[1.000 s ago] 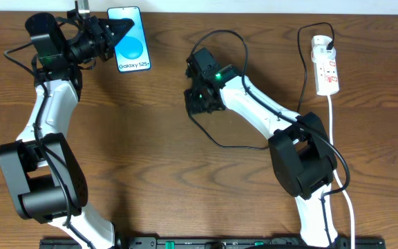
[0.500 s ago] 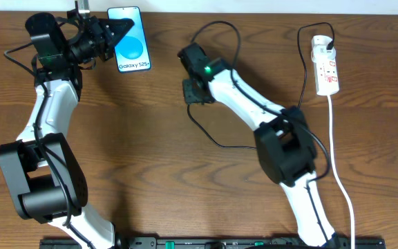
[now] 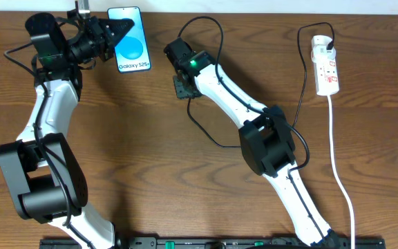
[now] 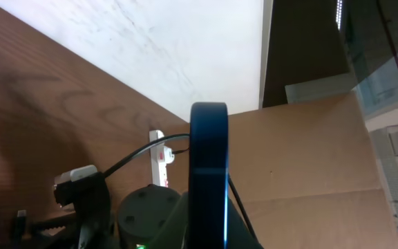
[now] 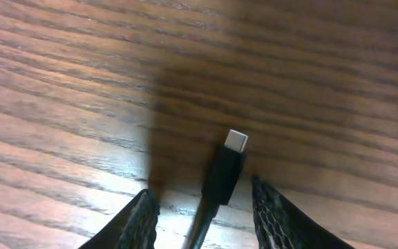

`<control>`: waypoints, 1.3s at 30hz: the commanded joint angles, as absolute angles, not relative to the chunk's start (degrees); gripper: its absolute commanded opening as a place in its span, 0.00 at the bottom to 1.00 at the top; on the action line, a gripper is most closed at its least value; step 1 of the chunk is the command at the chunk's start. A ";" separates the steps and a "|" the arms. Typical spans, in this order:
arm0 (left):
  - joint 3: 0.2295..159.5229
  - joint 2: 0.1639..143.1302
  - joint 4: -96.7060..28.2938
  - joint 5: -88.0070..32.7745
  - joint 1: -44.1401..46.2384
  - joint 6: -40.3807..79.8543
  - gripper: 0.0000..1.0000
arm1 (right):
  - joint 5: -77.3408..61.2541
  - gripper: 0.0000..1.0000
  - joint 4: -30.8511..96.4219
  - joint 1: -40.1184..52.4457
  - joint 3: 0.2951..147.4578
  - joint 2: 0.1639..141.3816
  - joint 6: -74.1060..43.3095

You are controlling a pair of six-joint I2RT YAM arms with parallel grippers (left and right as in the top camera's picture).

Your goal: Plug charger to phone and switch on socket

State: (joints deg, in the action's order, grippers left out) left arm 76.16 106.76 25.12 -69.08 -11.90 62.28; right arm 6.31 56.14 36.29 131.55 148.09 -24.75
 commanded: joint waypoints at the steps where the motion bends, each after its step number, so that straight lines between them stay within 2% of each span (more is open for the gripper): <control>1: 76.86 106.50 25.85 -70.54 -12.10 61.12 0.07 | 7.18 0.41 56.16 36.53 132.31 148.90 -26.41; 13: 76.86 106.52 25.82 -70.76 -12.10 61.14 0.07 | 6.74 0.25 57.28 37.17 131.76 149.67 -30.04; 21: 76.86 106.52 25.82 -71.07 -12.10 61.14 0.07 | 5.43 0.23 58.63 37.08 131.50 150.30 -31.29; 23: 76.86 106.50 25.82 -71.07 -12.10 61.14 0.07 | 5.43 0.19 58.83 37.08 131.50 150.30 -31.99; 26: 76.86 106.50 25.82 -71.07 -12.10 61.14 0.07 | 4.32 0.09 59.00 37.08 131.50 150.32 -33.19; 28: 76.86 106.50 25.82 -71.02 -12.10 61.12 0.07 | 2.33 0.01 58.94 36.93 131.50 150.32 -33.19; 32: 76.86 106.52 25.82 -71.02 -12.10 61.14 0.08 | -3.22 0.01 58.13 36.12 131.50 150.32 -31.20; 39: 76.86 106.52 25.82 -71.05 -12.10 61.14 0.07 | -23.22 0.01 57.39 33.82 132.03 149.84 -17.08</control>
